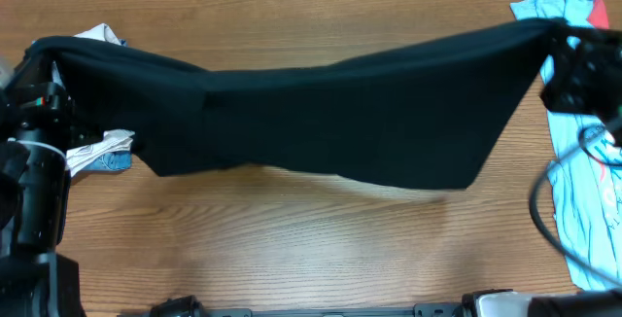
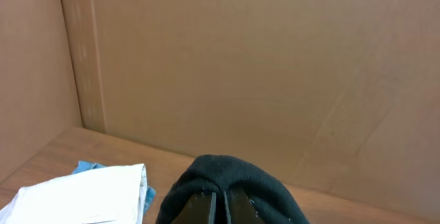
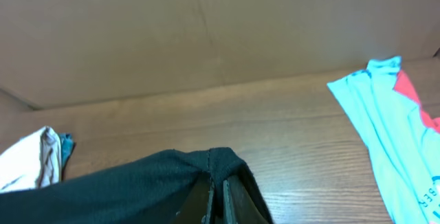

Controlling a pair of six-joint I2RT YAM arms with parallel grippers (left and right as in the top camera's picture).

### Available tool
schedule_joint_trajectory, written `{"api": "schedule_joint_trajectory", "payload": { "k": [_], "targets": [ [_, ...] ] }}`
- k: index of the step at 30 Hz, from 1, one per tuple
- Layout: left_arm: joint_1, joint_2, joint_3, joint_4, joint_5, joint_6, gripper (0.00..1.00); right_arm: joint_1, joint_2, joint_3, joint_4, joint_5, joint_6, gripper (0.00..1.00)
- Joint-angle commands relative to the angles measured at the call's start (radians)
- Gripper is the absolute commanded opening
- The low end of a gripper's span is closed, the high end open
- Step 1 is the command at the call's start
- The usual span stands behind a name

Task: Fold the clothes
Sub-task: 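Lift the shirt with both grippers and lay it flat forward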

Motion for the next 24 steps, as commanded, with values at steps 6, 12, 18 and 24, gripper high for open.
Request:
{"api": "schedule_joint_trajectory", "payload": {
  "k": [6, 12, 18, 24],
  "targets": [
    [0.000, 0.026, 0.036, -0.037, -0.003, 0.011, 0.04, -0.003, 0.037, 0.021, 0.008, 0.071, 0.010, 0.04],
    [0.000, 0.200, 0.036, 0.043, 0.059, -0.004, 0.04, -0.003, 0.229, 0.021, 0.031, 0.073, -0.013, 0.04],
    [-0.001, 0.475, 0.037, 0.315, 0.209, -0.066, 0.04, -0.038, 0.480, 0.021, 0.216, 0.069, -0.021, 0.04],
    [0.000, 0.668, 0.071, 0.710, 0.219, -0.232, 0.04, -0.081, 0.585, 0.021, 0.512, 0.061, -0.020, 0.04]
  ]
}}
